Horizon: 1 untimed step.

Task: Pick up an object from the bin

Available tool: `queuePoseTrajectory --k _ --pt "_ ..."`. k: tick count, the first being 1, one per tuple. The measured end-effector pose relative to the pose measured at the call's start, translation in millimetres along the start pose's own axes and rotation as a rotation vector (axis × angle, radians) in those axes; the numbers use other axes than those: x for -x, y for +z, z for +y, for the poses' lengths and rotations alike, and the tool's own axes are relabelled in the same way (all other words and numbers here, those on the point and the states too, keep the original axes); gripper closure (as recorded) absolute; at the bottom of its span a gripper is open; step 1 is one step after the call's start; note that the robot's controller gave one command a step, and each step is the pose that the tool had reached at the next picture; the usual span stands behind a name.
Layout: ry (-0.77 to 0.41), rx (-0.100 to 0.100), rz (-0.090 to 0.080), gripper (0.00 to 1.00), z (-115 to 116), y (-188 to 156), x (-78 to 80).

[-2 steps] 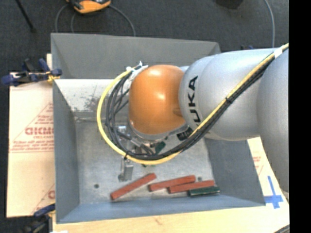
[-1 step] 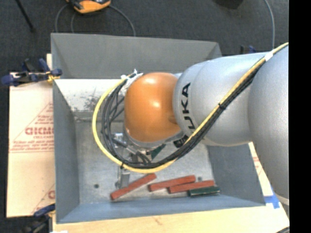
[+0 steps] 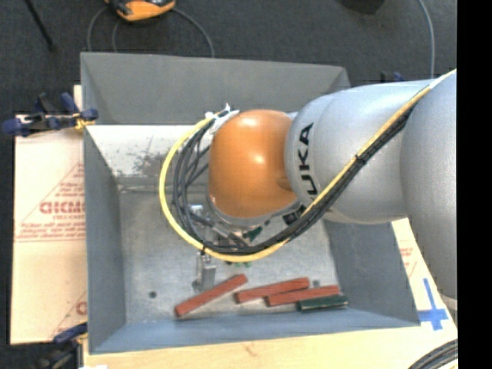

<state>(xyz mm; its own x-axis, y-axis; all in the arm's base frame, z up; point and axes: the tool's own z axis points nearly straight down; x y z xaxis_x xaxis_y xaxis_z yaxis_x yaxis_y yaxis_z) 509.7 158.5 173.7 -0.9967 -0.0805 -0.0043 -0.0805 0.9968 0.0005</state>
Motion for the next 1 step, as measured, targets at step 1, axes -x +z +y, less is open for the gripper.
queuePoseTrajectory --k 1 --pt "0.035 0.000 0.002 0.00 -9.9 30.6 10.1"
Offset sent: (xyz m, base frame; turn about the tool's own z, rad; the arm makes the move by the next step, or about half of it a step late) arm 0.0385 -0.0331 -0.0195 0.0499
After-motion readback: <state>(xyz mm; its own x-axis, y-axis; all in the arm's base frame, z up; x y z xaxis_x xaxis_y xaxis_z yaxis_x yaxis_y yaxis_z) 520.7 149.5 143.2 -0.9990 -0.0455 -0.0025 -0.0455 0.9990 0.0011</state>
